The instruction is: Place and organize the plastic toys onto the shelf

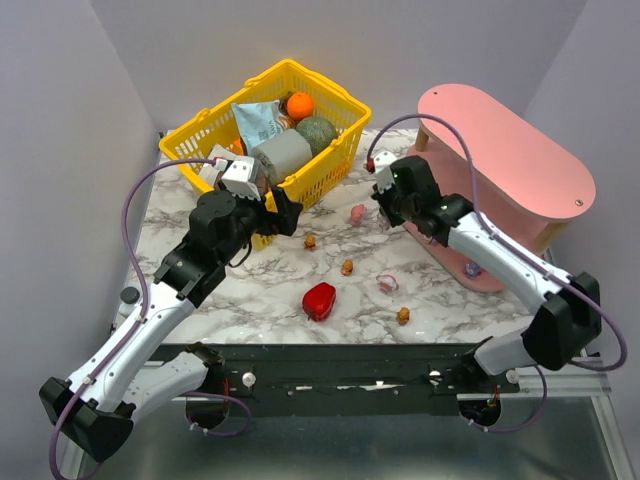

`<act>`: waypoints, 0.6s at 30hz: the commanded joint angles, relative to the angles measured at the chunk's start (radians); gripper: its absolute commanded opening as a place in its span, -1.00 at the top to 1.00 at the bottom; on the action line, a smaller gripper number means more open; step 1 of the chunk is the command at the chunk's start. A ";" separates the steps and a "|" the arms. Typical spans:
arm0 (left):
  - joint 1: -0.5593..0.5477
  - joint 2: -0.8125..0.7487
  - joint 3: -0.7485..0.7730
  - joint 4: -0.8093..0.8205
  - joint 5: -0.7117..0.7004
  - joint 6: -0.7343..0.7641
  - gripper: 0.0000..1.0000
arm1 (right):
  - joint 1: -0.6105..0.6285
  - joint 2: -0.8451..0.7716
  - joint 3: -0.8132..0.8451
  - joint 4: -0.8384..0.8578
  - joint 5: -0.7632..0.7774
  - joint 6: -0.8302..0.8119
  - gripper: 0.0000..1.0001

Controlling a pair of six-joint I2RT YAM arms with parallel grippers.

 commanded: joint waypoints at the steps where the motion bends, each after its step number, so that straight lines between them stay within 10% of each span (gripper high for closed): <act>1: 0.005 -0.014 -0.005 0.004 0.000 0.003 -0.98 | -0.001 -0.095 0.131 -0.278 0.083 -0.041 0.99; 18: 0.007 0.013 -0.015 0.040 0.053 -0.003 -0.98 | -0.165 -0.228 0.202 -0.439 0.224 -0.021 0.99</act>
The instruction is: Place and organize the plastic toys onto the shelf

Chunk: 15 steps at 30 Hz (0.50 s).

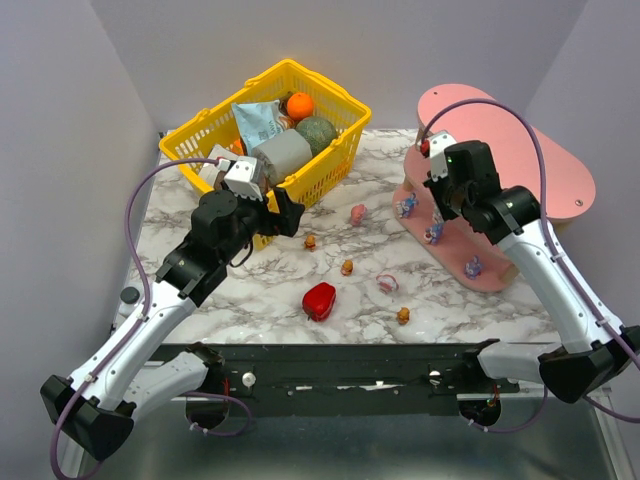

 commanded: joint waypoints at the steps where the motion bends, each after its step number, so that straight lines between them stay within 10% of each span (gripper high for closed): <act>1: 0.007 0.005 -0.010 0.031 0.031 -0.003 -0.98 | -0.027 -0.020 -0.018 0.016 0.067 0.004 0.99; 15: 0.007 -0.003 -0.014 0.029 0.017 -0.001 -0.97 | -0.060 0.011 -0.059 0.153 0.148 0.001 0.99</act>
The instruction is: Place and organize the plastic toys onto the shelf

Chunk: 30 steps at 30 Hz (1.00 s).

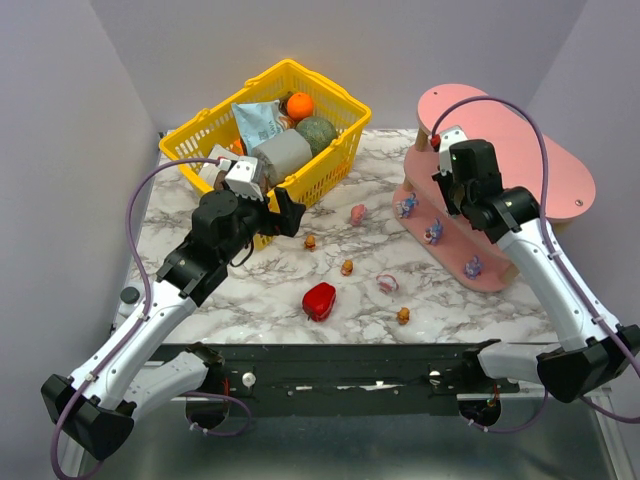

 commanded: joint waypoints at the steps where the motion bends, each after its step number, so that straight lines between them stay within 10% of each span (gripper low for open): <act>1: 0.007 -0.005 -0.009 0.018 0.009 0.001 -0.97 | -0.009 0.013 -0.021 0.083 0.052 -0.010 0.99; 30: 0.007 0.006 0.008 0.015 0.009 0.002 -0.98 | -0.012 0.009 -0.056 0.151 0.086 -0.075 0.57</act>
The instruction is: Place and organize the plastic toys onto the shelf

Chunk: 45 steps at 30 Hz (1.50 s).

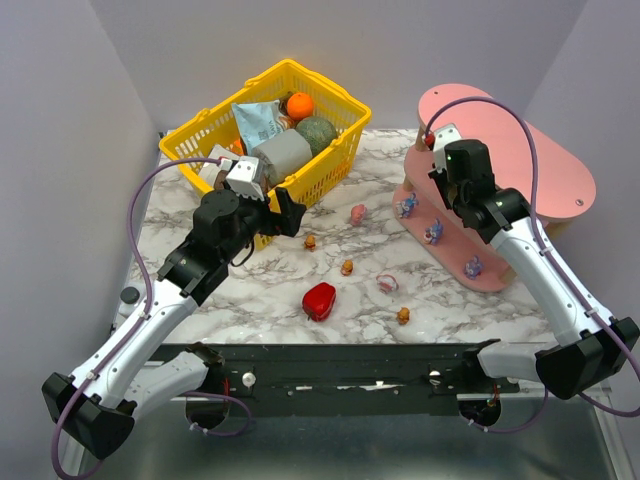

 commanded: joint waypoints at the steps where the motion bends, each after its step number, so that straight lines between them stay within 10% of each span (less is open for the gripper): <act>1: 0.007 -0.004 0.008 0.015 0.009 0.002 -0.98 | -0.008 -0.010 -0.002 0.016 0.024 -0.008 0.54; 24: 0.007 -0.012 -0.003 0.017 0.013 -0.010 -0.97 | -0.010 -0.025 -0.015 0.068 0.109 -0.017 0.27; 29: 0.007 -0.012 -0.003 0.017 0.015 -0.010 -0.98 | -0.015 -0.016 0.019 0.042 0.064 -0.007 0.81; 45: 0.007 -0.009 -0.002 0.015 0.013 -0.012 -0.98 | -0.021 0.002 0.111 -0.081 -0.025 0.044 0.88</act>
